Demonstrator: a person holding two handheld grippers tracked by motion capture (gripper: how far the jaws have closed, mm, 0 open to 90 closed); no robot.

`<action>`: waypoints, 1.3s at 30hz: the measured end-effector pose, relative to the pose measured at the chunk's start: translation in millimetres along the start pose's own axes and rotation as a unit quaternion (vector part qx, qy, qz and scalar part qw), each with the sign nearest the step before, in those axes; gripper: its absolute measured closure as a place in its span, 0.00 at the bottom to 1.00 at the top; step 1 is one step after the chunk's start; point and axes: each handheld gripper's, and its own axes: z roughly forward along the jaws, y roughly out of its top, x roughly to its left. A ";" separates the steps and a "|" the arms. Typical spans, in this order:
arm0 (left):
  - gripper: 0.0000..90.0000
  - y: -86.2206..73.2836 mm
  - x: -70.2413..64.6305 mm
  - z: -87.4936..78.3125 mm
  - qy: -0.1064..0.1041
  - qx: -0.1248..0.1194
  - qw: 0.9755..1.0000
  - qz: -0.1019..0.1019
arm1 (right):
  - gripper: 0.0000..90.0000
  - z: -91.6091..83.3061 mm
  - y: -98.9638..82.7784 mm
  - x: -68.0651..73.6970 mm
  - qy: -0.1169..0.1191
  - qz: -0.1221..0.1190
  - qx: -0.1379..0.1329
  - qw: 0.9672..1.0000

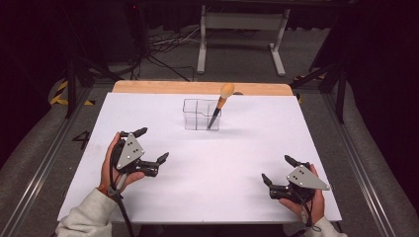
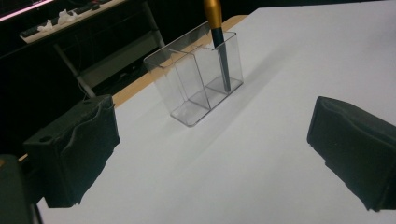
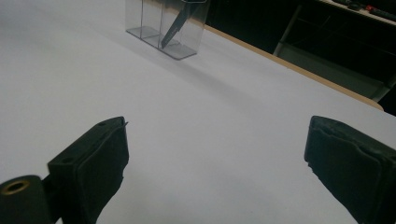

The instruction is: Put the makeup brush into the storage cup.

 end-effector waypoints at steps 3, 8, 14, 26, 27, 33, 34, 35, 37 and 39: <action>0.03 -2.6 -1.4 -2.4 0.001 0.002 1.000 -0.001 | 0.08 -0.2 0.1 -0.1 0.000 0.001 -0.001 1.000; 0.03 -6.9 -1.6 -6.1 0.004 0.006 1.000 -0.001 | 0.08 -0.7 0.7 0.8 0.000 0.000 -0.001 1.000; 0.03 -14.0 -1.1 -10.3 0.007 0.015 1.000 0.000 | 0.08 -0.6 0.5 0.4 -0.001 0.002 -0.001 1.000; 0.04 -27.7 0.9 -20.7 0.015 0.027 1.000 0.003 | 0.08 -0.1 0.1 0.4 -0.001 0.000 0.002 1.000; 0.04 -29.4 1.6 -22.2 0.017 0.028 0.999 0.000 | 0.08 -0.1 0.1 0.4 -0.001 0.000 0.002 1.000; 0.04 -42.1 3.1 -29.6 0.022 0.043 0.999 -0.001 | 0.08 -0.2 0.2 0.7 -0.001 -0.001 0.003 1.000; 0.04 -44.3 3.9 -31.2 0.019 0.043 0.999 -0.005 | 0.08 -0.1 0.1 0.8 -0.001 0.000 0.002 1.000; 0.04 -45.7 4.2 -32.2 0.020 0.043 0.999 -0.008 | 0.08 0.1 0.0 0.8 -0.001 -0.001 0.003 1.000; 0.04 -49.6 4.8 -34.5 0.019 0.046 0.999 -0.012 | 0.08 0.4 -0.1 0.9 -0.001 -0.001 0.003 1.000; 0.04 -52.4 5.5 -36.4 0.022 0.050 0.998 -0.011 | 0.08 0.6 -0.1 0.9 -0.001 -0.001 0.004 1.000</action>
